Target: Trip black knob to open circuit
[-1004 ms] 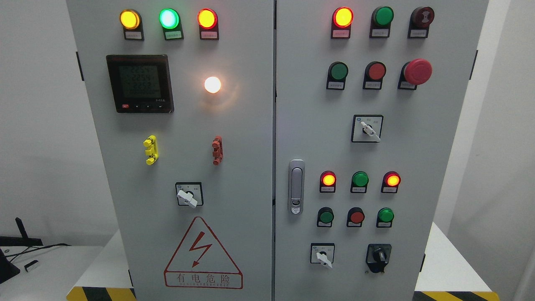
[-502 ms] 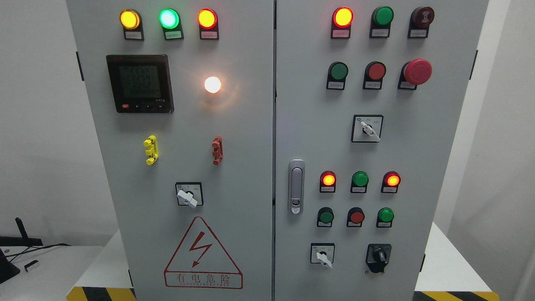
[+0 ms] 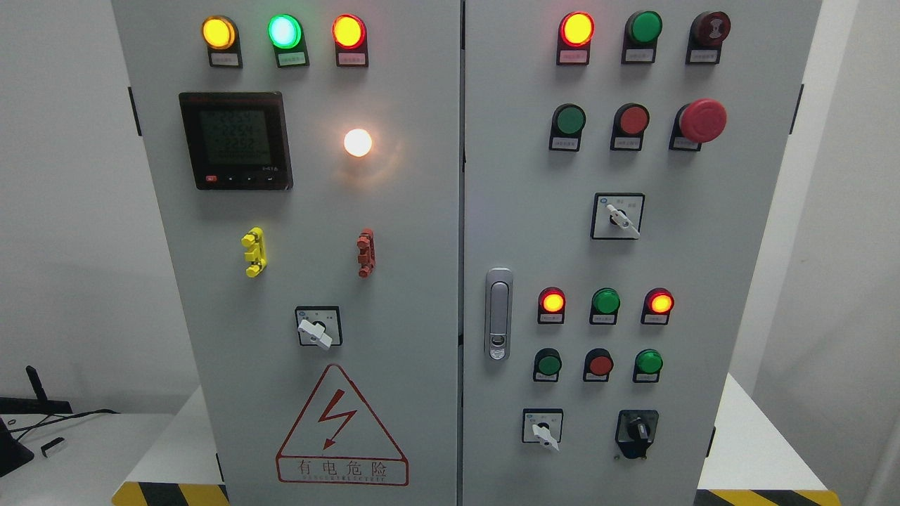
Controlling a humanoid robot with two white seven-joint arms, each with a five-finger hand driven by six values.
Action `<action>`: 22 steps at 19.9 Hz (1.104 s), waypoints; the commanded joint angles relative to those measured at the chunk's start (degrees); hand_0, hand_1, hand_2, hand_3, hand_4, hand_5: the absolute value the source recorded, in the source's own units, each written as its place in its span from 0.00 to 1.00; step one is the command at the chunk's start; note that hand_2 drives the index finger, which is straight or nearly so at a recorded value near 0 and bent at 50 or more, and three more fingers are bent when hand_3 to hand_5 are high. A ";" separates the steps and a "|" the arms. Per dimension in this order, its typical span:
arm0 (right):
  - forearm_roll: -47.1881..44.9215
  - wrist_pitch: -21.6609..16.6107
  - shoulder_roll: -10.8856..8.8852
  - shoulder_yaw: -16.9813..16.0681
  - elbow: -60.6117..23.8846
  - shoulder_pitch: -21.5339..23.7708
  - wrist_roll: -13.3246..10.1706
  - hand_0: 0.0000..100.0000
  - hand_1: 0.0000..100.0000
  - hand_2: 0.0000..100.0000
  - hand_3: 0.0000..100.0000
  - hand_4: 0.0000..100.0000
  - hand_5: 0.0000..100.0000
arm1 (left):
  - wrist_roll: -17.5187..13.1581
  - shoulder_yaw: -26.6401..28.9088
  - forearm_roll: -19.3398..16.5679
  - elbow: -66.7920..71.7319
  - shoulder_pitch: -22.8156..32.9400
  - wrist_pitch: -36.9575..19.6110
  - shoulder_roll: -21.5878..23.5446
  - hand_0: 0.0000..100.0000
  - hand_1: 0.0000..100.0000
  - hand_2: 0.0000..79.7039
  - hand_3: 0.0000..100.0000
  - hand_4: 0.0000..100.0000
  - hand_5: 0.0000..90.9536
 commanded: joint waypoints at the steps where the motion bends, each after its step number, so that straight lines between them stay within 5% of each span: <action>1: -0.39 -1.84 -3.71 -1.90 -31.47 10.38 0.32 0.03 0.18 0.06 0.15 0.07 0.10 | 0.03 0.00 -1.76 0.00 0.00 0.03 0.01 0.12 0.39 0.00 0.00 0.00 0.00; 6: -0.83 -1.85 -4.86 -8.66 -57.14 19.00 0.93 0.03 0.26 0.15 0.30 0.21 0.20 | 0.03 0.00 -1.76 0.00 0.00 0.03 0.02 0.12 0.39 0.00 0.00 0.00 0.00; 11: -5.05 -0.10 -4.69 -17.36 -74.91 20.24 0.84 0.05 0.35 0.24 0.47 0.44 0.35 | 0.03 0.00 -1.76 0.00 0.00 0.03 0.02 0.12 0.39 0.00 0.00 0.00 0.00; 15: -5.23 2.02 -4.69 -22.12 -80.65 17.79 0.84 0.08 0.38 0.29 0.60 0.57 0.43 | 0.03 0.00 -1.76 0.00 0.00 0.03 -0.07 0.12 0.39 0.00 0.00 0.00 0.00; 19: -5.14 2.37 -4.60 -24.93 -83.29 13.23 1.02 0.10 0.37 0.33 0.64 0.61 0.47 | 0.03 0.00 -1.76 0.00 0.00 0.03 0.01 0.12 0.39 0.00 0.00 0.00 0.00; 22: -5.14 8.67 -4.77 -28.09 -83.29 6.03 1.46 0.11 0.37 0.36 0.66 0.63 0.53 | 0.03 0.00 -1.76 0.00 0.00 0.03 -0.07 0.12 0.39 0.00 0.00 0.00 0.00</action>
